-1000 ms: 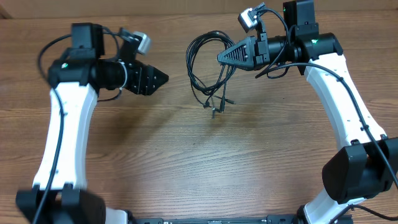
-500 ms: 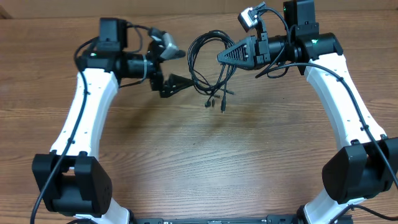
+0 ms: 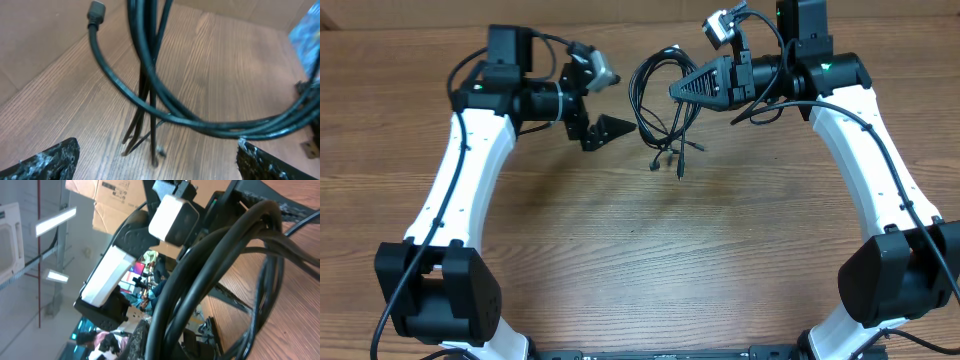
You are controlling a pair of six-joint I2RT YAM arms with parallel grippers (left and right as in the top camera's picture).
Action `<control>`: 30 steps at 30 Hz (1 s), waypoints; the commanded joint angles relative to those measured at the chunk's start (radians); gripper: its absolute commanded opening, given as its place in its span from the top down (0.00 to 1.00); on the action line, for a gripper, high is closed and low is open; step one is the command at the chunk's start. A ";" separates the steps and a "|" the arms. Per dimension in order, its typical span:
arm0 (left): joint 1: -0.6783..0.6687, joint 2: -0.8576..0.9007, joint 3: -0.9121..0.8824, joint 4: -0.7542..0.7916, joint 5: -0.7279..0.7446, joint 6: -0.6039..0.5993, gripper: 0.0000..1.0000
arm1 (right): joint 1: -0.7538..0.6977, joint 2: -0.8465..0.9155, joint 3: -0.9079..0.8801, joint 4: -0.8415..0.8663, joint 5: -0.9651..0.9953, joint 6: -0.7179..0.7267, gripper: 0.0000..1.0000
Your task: Untangle cables
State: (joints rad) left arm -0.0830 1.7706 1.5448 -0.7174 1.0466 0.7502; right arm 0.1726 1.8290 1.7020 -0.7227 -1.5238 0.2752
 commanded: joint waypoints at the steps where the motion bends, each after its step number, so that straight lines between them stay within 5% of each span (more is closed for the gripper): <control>1: 0.048 0.014 0.013 -0.024 0.121 -0.009 0.00 | 0.000 -0.006 0.021 0.106 -0.046 0.174 0.96; 11: 0.013 0.021 0.013 0.011 0.130 0.020 0.04 | 0.023 -0.006 0.021 0.690 -0.046 0.712 0.96; 14: -0.005 0.022 0.013 0.076 0.137 -0.010 0.09 | 0.033 -0.006 0.021 0.718 -0.046 0.735 0.96; 22: -0.053 0.065 0.013 0.360 0.000 -0.327 0.12 | 0.036 -0.006 0.021 0.719 -0.046 0.735 0.96; 26: -0.058 0.076 0.013 0.412 0.002 -0.420 0.66 | 0.036 -0.006 0.021 0.719 -0.046 0.735 0.96; 30: -0.076 0.075 0.013 0.509 0.039 -0.555 0.75 | 0.036 -0.006 0.021 0.719 -0.046 0.735 0.96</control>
State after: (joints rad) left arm -0.1368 1.8404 1.5452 -0.2604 1.0622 0.3237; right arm 0.2047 1.8309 1.7020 -0.0113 -1.5368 1.0023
